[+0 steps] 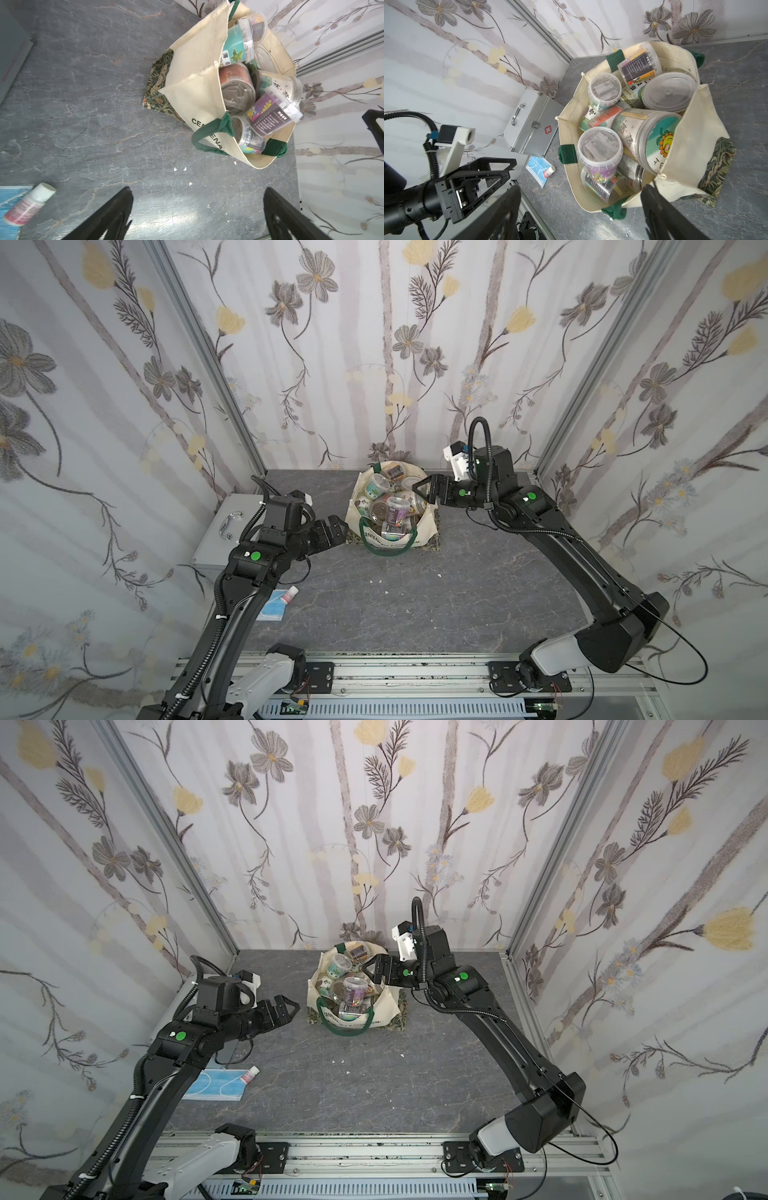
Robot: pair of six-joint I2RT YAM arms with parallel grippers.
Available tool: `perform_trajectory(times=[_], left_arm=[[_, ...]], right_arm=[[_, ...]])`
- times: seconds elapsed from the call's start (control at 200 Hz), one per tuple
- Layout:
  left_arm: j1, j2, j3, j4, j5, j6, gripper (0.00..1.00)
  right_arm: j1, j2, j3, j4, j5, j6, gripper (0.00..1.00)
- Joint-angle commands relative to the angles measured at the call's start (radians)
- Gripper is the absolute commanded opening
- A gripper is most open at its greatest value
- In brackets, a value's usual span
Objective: Take out the seed jars from the canvas bag
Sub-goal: Pick up the seed jar from the canvas bag.
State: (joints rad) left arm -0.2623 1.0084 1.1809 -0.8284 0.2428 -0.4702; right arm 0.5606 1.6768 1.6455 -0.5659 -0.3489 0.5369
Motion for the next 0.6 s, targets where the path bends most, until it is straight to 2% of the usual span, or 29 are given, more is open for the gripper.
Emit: perform_trajectory(times=[0.0, 0.125, 0.35, 0.594], left_arm=[[0.0, 0.013, 0.017, -0.088, -0.074, 0.134, 1.0], [0.0, 0.02, -0.011, -0.099, -0.12, 0.201, 1.0], [0.0, -0.033, -0.145, -0.005, -0.137, 0.191, 1.0], [0.0, -0.091, -0.195, 0.016, -0.188, 0.164, 1.0]], right_arm=[[0.018, 0.069, 0.084, -0.101, -0.016, -0.023, 0.9], [0.033, 0.157, 0.187, -0.176, -0.017, -0.028, 0.89], [0.058, 0.262, 0.285, -0.254, -0.015, -0.024, 0.88], [0.073, 0.356, 0.374, -0.325, 0.016, -0.028, 0.87]])
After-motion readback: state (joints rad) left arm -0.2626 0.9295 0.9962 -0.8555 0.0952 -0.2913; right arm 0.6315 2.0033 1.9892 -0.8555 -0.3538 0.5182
